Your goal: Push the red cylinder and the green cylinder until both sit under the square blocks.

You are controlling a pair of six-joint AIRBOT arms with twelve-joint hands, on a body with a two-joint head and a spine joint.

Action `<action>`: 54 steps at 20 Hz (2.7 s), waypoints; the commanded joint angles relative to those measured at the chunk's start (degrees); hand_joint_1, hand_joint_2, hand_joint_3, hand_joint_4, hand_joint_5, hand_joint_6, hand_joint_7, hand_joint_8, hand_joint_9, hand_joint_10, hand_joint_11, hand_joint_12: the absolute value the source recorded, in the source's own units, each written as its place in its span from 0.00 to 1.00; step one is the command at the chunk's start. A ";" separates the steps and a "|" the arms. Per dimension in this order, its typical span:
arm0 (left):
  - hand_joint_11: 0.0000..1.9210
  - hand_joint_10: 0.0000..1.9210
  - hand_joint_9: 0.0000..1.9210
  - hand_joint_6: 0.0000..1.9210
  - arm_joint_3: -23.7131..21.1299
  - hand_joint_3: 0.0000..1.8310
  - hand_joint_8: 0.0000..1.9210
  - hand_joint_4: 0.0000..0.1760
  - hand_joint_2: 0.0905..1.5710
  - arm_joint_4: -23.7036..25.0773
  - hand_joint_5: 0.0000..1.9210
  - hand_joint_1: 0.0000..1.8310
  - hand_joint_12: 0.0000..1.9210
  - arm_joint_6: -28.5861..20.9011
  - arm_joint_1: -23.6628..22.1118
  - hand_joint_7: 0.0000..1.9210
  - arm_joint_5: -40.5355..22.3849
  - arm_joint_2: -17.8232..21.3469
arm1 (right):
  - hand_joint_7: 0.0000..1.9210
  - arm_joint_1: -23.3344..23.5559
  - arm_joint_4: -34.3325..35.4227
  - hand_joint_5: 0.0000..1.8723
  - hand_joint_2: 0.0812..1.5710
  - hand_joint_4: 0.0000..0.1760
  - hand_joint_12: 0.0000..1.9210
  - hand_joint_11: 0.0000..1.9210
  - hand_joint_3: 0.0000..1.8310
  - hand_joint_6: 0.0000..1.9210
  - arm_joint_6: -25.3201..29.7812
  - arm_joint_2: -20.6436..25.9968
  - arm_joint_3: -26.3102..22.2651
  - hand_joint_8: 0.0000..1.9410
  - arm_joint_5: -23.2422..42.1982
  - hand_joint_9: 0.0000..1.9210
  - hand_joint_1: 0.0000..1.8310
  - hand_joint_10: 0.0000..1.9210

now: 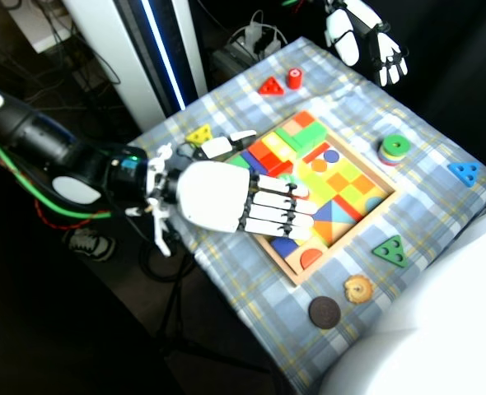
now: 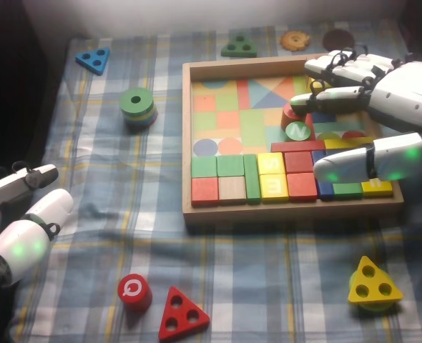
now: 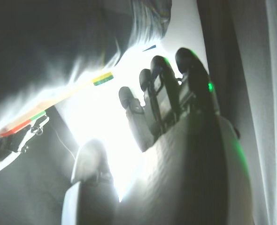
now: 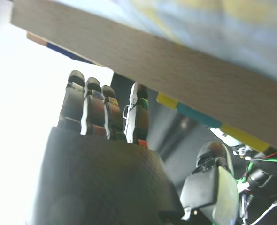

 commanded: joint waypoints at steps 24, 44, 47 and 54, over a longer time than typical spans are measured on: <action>0.00 0.00 0.16 0.00 0.35 0.00 0.00 0.53 0.79 2.43 0.29 0.14 0.08 -0.43 0.10 0.20 -5.82 -0.12 | 0.00 -4.18 3.50 0.21 0.50 0.67 0.00 0.00 0.00 0.00 -4.00 11.22 -8.29 0.00 2.52 0.00 0.00 0.00; 0.00 0.00 0.17 0.00 0.69 0.00 0.00 0.55 0.79 2.46 0.31 0.15 0.14 -0.44 0.16 0.22 -4.70 -0.12 | 0.00 -6.65 7.62 0.23 0.51 0.80 0.00 0.00 0.00 0.00 -5.12 15.91 -12.43 0.00 11.44 0.00 0.00 0.00; 0.00 0.00 0.16 0.00 0.69 0.00 0.00 0.60 0.80 2.46 0.30 0.13 0.12 -0.44 0.16 0.22 -4.73 -0.12 | 0.00 -6.65 7.31 0.23 0.51 0.84 0.00 0.00 0.00 0.00 -5.12 17.33 -13.63 0.00 13.52 0.00 0.00 0.00; 0.00 0.00 0.18 0.00 0.69 0.00 0.00 0.45 0.80 2.45 0.33 0.16 0.13 -0.48 0.16 0.23 -4.88 -0.14 | 0.00 -4.94 4.39 0.22 0.47 0.71 0.00 0.00 0.00 0.00 -3.95 13.16 -12.51 0.00 15.50 0.00 0.00 0.00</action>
